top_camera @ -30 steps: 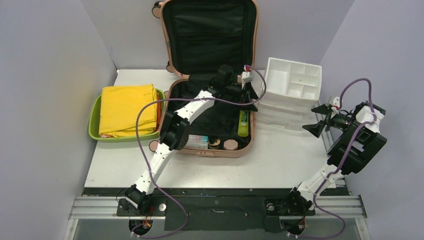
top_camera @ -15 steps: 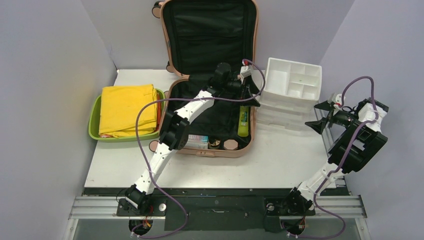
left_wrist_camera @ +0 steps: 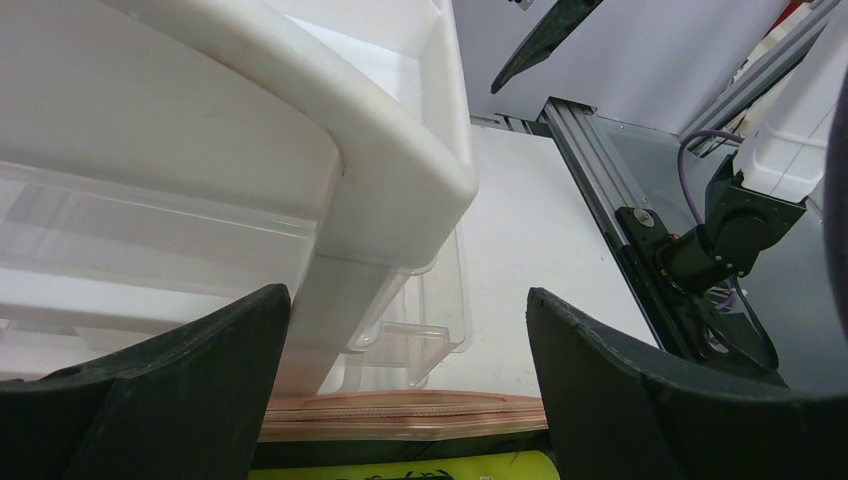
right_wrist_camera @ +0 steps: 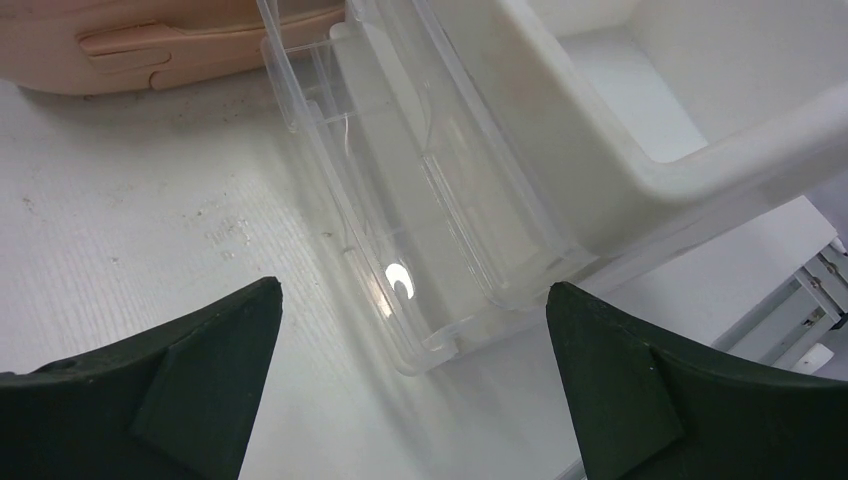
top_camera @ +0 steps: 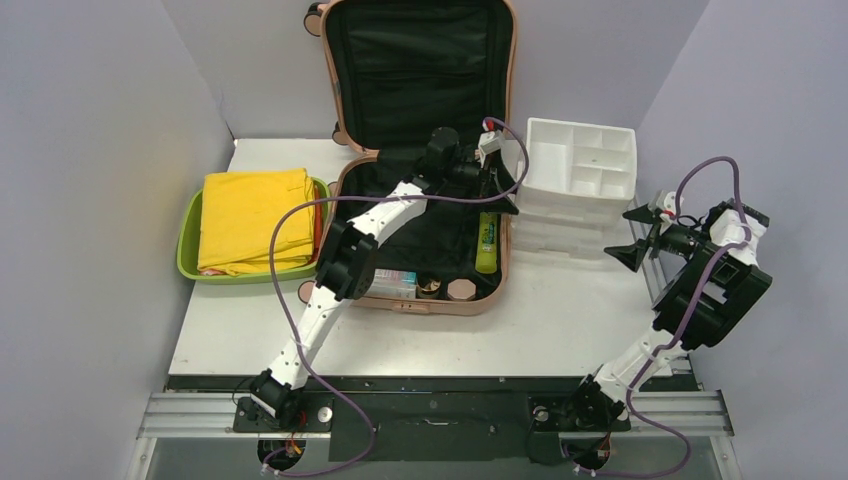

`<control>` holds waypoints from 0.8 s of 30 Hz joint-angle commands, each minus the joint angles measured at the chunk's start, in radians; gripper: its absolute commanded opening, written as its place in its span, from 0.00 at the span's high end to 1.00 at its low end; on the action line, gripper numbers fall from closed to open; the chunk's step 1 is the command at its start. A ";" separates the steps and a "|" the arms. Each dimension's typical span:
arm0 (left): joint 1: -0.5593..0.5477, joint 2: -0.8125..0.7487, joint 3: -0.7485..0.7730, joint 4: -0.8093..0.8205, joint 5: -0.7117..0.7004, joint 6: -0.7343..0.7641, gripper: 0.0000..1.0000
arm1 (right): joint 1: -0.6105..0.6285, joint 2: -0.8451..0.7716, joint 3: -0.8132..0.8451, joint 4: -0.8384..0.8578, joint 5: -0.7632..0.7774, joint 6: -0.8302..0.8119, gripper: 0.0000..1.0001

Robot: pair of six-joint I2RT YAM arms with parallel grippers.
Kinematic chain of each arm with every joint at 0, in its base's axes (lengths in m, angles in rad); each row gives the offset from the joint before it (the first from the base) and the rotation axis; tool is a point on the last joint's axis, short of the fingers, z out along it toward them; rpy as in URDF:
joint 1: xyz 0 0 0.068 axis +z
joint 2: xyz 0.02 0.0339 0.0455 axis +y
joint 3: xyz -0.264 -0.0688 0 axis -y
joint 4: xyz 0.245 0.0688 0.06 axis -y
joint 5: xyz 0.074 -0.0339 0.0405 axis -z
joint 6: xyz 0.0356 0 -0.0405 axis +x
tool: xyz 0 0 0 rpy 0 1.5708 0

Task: Open, take out, and arrange the luggage
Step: Adjust the storage box at the center of the board.

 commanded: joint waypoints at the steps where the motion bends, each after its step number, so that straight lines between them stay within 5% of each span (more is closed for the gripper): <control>1: 0.003 -0.110 0.001 -0.037 0.044 0.033 0.16 | 0.020 -0.088 -0.067 -0.067 -0.042 -0.501 0.00; 8: 0.000 -0.133 0.023 -0.298 0.029 0.231 0.16 | 0.012 -0.126 -0.116 -0.068 -0.038 -0.514 0.00; 24: -0.012 -0.158 -0.004 -0.347 0.077 0.262 0.16 | -0.014 -0.099 -0.023 -0.066 -0.037 -0.445 0.00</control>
